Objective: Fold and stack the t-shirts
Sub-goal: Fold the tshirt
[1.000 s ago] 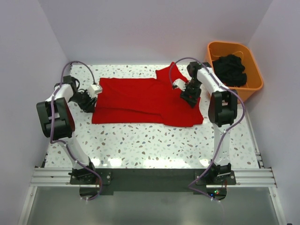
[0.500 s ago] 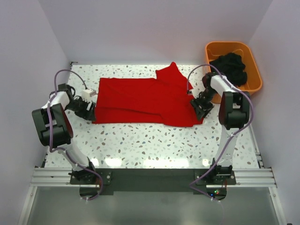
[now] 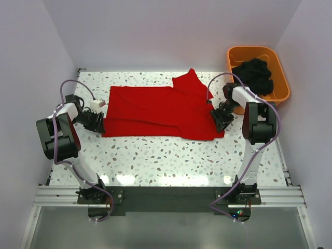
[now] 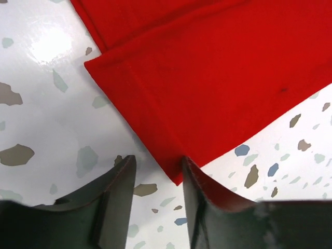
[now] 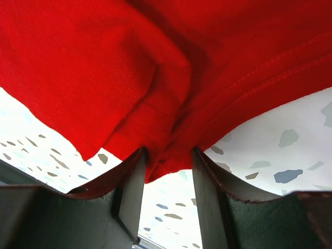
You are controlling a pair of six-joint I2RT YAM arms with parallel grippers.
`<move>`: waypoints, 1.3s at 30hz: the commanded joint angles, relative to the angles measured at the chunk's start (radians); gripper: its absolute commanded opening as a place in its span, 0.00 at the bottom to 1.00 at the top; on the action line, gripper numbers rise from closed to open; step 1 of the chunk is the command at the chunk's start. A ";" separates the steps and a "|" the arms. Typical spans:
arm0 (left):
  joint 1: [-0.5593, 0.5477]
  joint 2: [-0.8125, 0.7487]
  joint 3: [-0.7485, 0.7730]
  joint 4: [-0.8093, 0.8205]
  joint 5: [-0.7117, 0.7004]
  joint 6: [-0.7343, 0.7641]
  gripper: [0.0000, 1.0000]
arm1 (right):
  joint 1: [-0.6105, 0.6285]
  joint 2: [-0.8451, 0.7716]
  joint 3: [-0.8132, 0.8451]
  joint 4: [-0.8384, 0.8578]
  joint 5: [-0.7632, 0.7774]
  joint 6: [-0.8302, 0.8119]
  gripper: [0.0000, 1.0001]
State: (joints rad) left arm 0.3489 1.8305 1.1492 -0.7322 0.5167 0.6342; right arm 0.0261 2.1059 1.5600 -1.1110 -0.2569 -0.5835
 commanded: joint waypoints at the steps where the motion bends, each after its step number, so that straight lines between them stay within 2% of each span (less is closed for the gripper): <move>1: -0.001 0.041 -0.039 0.013 0.022 -0.019 0.44 | -0.005 -0.021 -0.026 -0.018 -0.027 0.014 0.44; 3: -0.001 0.042 -0.040 0.008 0.029 -0.018 0.40 | -0.005 -0.032 -0.021 -0.024 -0.028 0.013 0.44; 10: 0.004 0.053 -0.032 -0.007 0.002 0.002 0.07 | 0.012 -0.098 -0.035 -0.032 0.016 0.001 0.45; 12: 0.004 0.052 -0.036 -0.018 -0.007 0.012 0.01 | 0.017 -0.118 -0.060 -0.026 0.030 -0.012 0.45; 14: 0.010 0.049 -0.039 -0.024 -0.007 0.021 0.00 | 0.026 -0.130 -0.081 -0.018 0.045 -0.016 0.44; 16: 0.015 0.043 -0.039 -0.038 -0.009 0.031 0.00 | 0.041 -0.142 -0.112 -0.003 0.059 -0.019 0.39; 19: 0.028 0.026 -0.045 -0.055 -0.024 0.045 0.00 | 0.070 -0.152 -0.141 0.022 0.073 -0.019 0.23; 22: 0.053 -0.003 -0.060 -0.065 -0.038 0.064 0.00 | 0.095 -0.164 -0.169 0.043 0.100 -0.021 0.14; 23: 0.059 -0.013 -0.071 -0.072 -0.044 0.068 0.00 | 0.100 -0.168 -0.179 0.048 0.107 -0.021 0.08; 26: 0.091 -0.040 -0.086 -0.090 -0.060 0.090 0.00 | 0.116 -0.182 -0.195 0.053 0.120 -0.019 0.00; 31: 0.150 -0.074 -0.098 -0.114 -0.073 0.127 0.00 | 0.146 -0.208 -0.222 0.042 0.104 -0.009 0.00; 39: 0.174 -0.099 -0.085 -0.141 -0.069 0.179 0.00 | 0.158 -0.253 -0.259 -0.016 0.073 -0.006 0.00</move>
State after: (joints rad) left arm 0.5098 1.7687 1.0569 -0.8505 0.4671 0.7528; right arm 0.1856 1.9095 1.3121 -1.0859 -0.1776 -0.5949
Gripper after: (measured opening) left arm 0.017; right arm 0.012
